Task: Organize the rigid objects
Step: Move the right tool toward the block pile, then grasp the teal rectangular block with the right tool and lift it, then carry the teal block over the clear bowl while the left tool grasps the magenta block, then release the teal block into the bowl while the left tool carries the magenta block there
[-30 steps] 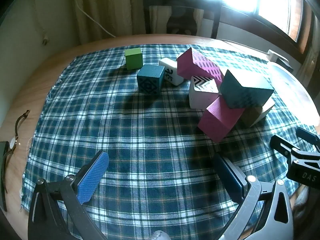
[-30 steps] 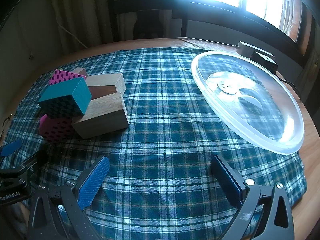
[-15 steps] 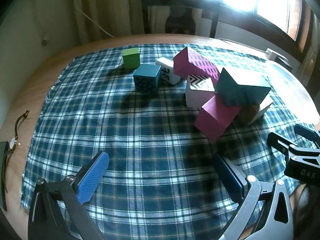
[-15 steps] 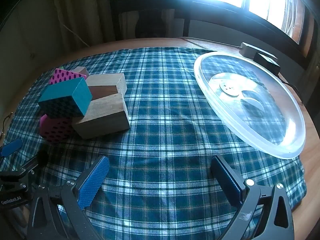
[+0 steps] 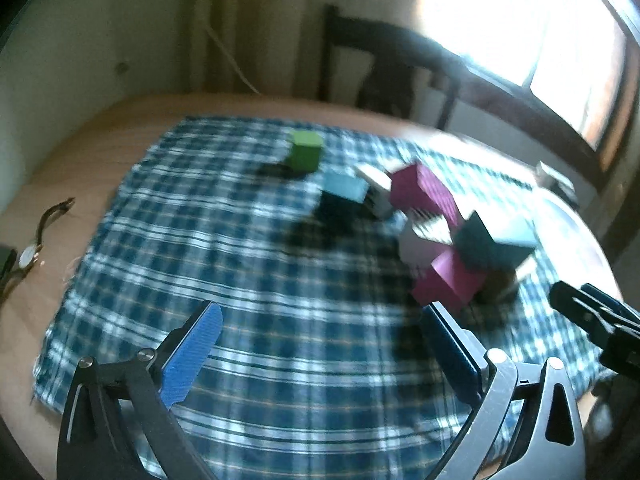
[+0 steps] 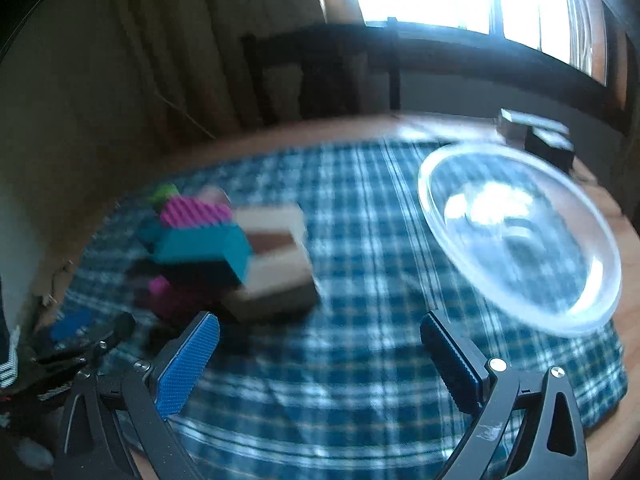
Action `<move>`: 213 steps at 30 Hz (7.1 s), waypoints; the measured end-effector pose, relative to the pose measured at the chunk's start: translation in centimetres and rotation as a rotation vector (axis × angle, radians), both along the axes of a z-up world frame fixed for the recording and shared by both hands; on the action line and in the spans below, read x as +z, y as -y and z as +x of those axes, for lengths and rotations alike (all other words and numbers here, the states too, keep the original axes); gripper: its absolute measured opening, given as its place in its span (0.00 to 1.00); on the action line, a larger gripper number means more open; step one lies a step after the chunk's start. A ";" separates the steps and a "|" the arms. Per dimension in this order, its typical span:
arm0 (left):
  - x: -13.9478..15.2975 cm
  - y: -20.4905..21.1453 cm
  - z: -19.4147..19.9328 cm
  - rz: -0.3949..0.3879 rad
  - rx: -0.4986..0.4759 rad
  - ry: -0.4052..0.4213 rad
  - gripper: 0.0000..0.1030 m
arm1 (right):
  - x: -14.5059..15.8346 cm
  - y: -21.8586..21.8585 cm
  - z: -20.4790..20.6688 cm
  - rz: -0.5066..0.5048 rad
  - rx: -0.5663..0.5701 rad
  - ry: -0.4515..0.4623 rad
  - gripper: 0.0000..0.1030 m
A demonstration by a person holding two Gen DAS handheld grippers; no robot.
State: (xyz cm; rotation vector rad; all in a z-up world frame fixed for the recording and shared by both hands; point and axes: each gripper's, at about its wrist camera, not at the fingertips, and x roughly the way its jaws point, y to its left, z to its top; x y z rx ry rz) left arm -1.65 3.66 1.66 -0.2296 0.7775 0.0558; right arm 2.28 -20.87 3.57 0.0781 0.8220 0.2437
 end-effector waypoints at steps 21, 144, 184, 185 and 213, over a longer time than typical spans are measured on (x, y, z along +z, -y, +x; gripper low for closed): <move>-0.1 -2.7 -0.3 0.065 0.164 -0.002 0.97 | 1.2 -7.6 2.6 -0.005 0.137 0.019 0.85; 2.7 9.1 2.3 0.162 -0.033 -0.015 0.59 | 2.6 17.3 1.9 0.077 -0.405 0.133 0.63; 5.4 21.9 5.4 0.145 -0.347 0.035 0.59 | 3.6 21.1 0.7 0.143 -0.478 0.162 0.67; 5.5 22.2 5.5 0.142 -0.360 0.035 0.59 | 3.6 21.1 0.7 0.145 -0.479 0.163 0.67; 3.4 29.7 8.8 0.144 -0.531 0.006 0.60 | 4.5 22.2 -0.3 0.183 -0.505 0.189 0.67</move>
